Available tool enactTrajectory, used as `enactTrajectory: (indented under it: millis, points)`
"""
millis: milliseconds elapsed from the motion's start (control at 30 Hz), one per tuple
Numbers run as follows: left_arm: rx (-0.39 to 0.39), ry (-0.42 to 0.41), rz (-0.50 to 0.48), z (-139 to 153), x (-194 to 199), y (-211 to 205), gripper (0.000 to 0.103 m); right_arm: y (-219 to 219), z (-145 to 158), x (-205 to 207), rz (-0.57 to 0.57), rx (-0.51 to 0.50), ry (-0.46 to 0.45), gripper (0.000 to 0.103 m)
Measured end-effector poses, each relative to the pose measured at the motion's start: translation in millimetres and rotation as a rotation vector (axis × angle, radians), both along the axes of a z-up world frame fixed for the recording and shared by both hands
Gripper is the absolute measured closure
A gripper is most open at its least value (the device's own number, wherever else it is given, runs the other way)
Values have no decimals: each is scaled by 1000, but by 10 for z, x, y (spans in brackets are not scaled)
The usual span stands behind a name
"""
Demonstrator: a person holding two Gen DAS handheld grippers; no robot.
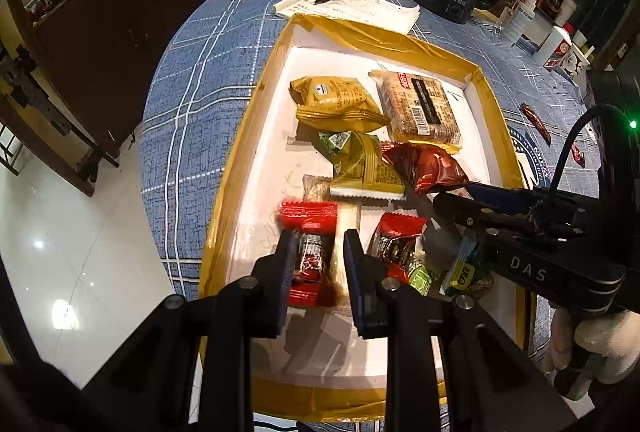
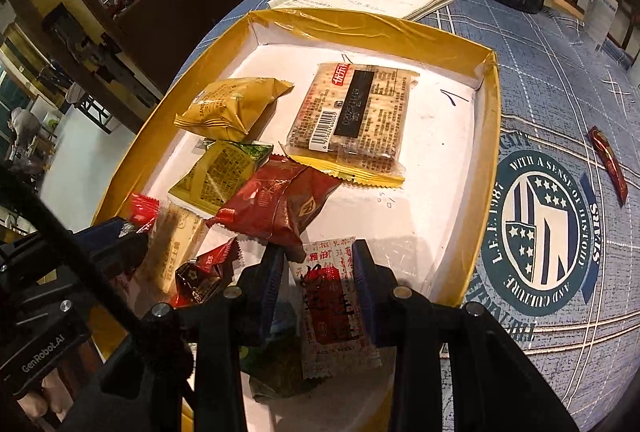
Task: Organize snacks
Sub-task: 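Carry both candies over the white tray and open both tools to drop them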
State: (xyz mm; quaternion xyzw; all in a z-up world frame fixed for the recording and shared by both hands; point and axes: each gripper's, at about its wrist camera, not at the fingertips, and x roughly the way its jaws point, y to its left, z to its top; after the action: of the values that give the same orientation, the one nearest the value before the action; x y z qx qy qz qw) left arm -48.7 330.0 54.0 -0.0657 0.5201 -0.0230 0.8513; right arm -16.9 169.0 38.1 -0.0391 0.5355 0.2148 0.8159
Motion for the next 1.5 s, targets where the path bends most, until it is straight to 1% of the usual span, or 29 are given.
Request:
enactTrajectory:
  millis: [467, 600, 767, 867, 933, 1067, 1133, 1200, 1267, 1500]
  points:
    - [-11, 4, -2, 0, 9, -10, 77, 6, 30, -3, 0, 6, -1, 68]
    - [-22, 5, 2, 8, -8, -3, 77, -2, 37, -5, -3, 12, 2, 65]
    - [-29, 3, -4, 32, -32, -19, 75, -21, 63, -24, -7, 28, -3, 65]
    - [-24, -1, -6, 54, -47, -45, 69, -39, 95, -46, -11, 38, -6, 65]
    - [-15, -4, -4, 71, -56, -61, 63, -54, 125, -62, -14, 46, -10, 65]
    - [14, -13, 1, 122, -74, -91, 50, -81, 224, -109, -19, 64, -35, 65]
    - [45, -19, 7, 153, -82, -117, 41, -97, 278, -142, -26, 69, -52, 65]
    - [88, -24, 6, 189, -83, -164, 38, -132, 306, -162, -33, 79, -56, 65]
    - [104, -30, -1, 214, -91, -196, 38, -176, 334, -176, -42, 88, -60, 65]
    - [111, -38, -25, 288, -140, -338, 38, -376, 425, -265, -87, 128, -78, 65]
